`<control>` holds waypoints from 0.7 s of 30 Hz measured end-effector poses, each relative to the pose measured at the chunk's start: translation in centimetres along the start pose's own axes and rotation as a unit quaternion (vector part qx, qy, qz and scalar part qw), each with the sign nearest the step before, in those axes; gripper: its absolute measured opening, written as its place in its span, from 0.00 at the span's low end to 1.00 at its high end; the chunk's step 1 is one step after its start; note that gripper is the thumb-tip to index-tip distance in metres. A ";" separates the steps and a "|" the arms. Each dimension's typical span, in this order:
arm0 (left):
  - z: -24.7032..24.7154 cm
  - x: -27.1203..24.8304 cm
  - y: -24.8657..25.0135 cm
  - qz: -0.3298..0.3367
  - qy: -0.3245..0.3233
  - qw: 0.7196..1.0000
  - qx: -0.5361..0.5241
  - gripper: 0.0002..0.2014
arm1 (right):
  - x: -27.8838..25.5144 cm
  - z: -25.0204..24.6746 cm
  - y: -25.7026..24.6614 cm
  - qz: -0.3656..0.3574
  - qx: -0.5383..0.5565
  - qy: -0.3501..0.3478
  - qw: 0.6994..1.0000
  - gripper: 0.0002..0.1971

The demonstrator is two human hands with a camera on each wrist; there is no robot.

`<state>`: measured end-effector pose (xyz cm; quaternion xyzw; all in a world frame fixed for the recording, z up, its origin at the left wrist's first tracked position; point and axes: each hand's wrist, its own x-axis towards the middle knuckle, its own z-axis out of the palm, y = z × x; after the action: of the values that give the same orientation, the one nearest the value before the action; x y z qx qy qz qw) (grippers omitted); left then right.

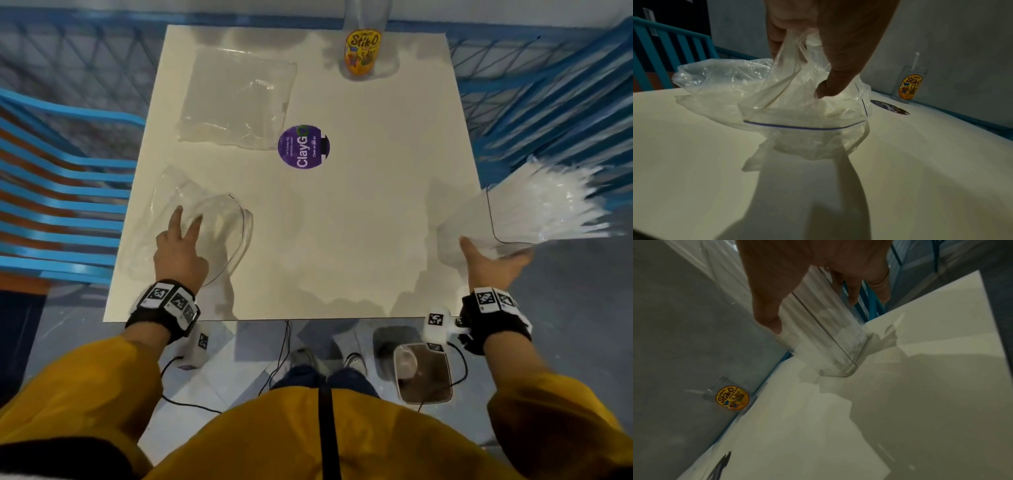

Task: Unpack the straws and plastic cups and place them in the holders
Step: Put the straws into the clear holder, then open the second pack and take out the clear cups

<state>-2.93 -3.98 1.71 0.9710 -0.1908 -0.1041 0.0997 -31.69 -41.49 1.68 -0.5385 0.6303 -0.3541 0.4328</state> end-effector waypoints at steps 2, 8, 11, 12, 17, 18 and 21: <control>-0.3 -0.2 -0.1 0.018 0.012 1.000 0.002 0.39 | 0.0 -0.1 -0.3 0.017 -0.018 -0.013 1.000 0.57; -0.1 -3.0 3.0 0.149 0.133 0.978 -0.064 0.29 | -4.7 1.6 -0.3 0.182 -0.103 -0.006 0.978 0.65; 1.2 -4.3 6.7 0.233 0.090 0.956 -0.154 0.25 | -8.0 4.9 -0.3 0.205 -0.115 -0.043 0.971 0.57; 1.7 -4.0 8.2 0.244 0.070 0.951 -0.176 0.25 | -8.5 6.3 -0.6 0.193 -0.114 -0.067 0.972 0.55; 2.8 3.6 15.9 0.190 0.018 0.955 -0.227 0.29 | -7.0 15.8 -5.6 0.047 -0.101 -0.173 0.978 0.46; 2.7 6.1 17.3 0.167 0.015 0.960 -0.226 0.30 | -5.7 18.1 -7.0 0.018 -0.098 -0.177 0.979 0.46; 1.9 14.8 20.6 0.068 0.028 0.970 -0.231 0.33 | -0.6 25.1 -12.1 -0.046 -0.081 -0.180 0.979 0.49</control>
<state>2.78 -28.70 2.29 0.9090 -0.2240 -0.1108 0.3335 -3.90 -42.44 3.48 -0.6551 0.5435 -0.2188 0.4770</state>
